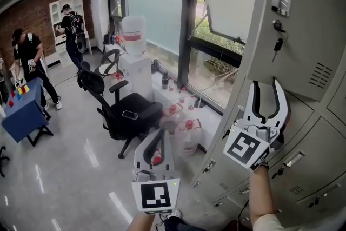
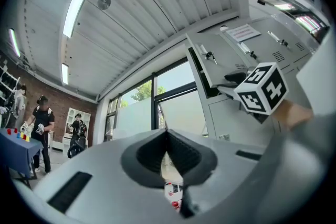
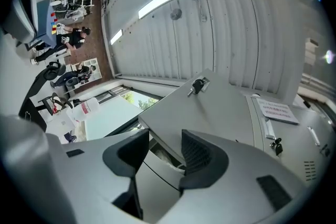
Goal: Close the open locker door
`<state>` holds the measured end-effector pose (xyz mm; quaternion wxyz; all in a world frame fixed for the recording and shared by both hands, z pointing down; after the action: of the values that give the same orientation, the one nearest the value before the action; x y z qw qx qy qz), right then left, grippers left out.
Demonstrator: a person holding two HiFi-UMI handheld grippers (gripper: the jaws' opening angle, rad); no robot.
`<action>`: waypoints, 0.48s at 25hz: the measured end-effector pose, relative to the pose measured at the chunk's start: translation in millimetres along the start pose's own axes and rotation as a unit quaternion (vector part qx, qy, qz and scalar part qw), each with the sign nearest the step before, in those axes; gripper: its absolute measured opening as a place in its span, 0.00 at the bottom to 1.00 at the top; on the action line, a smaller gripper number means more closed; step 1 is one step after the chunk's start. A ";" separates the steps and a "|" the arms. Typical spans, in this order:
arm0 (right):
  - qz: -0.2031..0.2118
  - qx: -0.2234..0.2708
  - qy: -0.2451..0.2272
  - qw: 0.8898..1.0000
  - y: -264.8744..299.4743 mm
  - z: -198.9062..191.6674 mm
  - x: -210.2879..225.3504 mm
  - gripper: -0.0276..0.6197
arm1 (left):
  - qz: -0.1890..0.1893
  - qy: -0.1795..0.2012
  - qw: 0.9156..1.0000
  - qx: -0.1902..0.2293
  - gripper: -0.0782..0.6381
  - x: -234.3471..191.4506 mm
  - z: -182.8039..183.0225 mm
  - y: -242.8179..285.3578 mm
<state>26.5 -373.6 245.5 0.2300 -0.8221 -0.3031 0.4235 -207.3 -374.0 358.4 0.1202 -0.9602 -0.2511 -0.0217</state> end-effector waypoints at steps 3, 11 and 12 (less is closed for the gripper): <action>-0.007 -0.013 -0.012 1.000 10.5 -5.9 -5.3 0.35 | -0.021 -0.004 1.000 0.003 0.11 0.3 -2.4 30.3; -0.025 -0.036 -0.041 0.998 34.8 -20.1 -17.2 0.35 | -0.086 -0.011 0.996 0.020 0.11 6.9 -6.9 100.0; -0.028 -0.037 -0.045 0.998 37.5 -22.8 -18.3 0.35 | -0.091 -0.015 0.996 0.020 0.11 8.4 -9.0 107.0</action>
<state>48.5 -415.6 244.0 0.1970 -0.8016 -0.3516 0.4417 -147.6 -462.6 344.5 0.1332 -0.9309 -0.3398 -0.0128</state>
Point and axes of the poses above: the fingertips, and each gripper's own axes: y forward along the fingers, x to its right, z out of its top, the point moved 7 cm from there along -y, backward along the fingers, and after that the axes turned 6 degrees about -z, right-handed, at the moved point
